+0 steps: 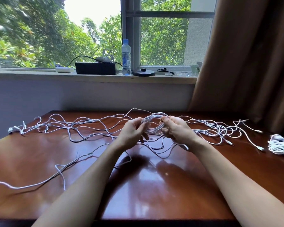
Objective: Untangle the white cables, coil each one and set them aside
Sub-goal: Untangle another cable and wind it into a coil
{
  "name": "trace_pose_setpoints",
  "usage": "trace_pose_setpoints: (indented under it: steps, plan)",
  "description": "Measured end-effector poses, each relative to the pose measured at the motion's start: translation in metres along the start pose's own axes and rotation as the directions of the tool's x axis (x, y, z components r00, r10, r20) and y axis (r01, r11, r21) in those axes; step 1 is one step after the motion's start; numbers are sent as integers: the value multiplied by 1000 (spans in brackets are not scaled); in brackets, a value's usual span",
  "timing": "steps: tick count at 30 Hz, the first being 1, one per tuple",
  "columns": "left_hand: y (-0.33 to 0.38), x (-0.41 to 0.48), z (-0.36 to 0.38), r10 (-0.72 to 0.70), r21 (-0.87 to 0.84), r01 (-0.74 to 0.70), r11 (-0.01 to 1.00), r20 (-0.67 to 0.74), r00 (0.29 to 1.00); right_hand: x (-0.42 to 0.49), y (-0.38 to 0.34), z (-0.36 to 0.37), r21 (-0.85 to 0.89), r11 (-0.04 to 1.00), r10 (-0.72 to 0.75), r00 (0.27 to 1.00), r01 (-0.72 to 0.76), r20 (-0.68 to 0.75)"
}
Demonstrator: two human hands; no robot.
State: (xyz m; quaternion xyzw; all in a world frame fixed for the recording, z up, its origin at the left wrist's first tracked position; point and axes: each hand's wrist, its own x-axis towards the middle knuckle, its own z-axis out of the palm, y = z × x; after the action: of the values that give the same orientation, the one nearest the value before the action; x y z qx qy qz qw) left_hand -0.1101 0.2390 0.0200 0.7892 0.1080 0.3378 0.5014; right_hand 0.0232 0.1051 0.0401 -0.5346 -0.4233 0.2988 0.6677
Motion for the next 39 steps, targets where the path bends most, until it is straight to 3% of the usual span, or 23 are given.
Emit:
trace_pose_setpoints:
  steps: [6,10,18,23,32,39]
  plan:
    - [-5,1,0,31,119,-29,992,-16,999,1,-1,1,108,992,61,998,-64,29]
    - [-6,1,-3,41,235,-24,972,-67,997,-1,1,1,74,994,84,996,-86,28]
    - [-17,7,-9,151,418,-97,903,-98,984,-5,0,-15,-339,936,-138,986,99,-95]
    - [-19,5,-6,241,487,-220,846,20,970,1,1,-21,-286,943,-243,938,169,-248]
    - [-13,3,-1,350,453,-339,825,64,935,10,9,-32,-515,850,-360,838,112,-411]
    - [-6,1,0,280,273,-256,927,-50,959,7,13,-42,-674,739,-338,869,7,-361]
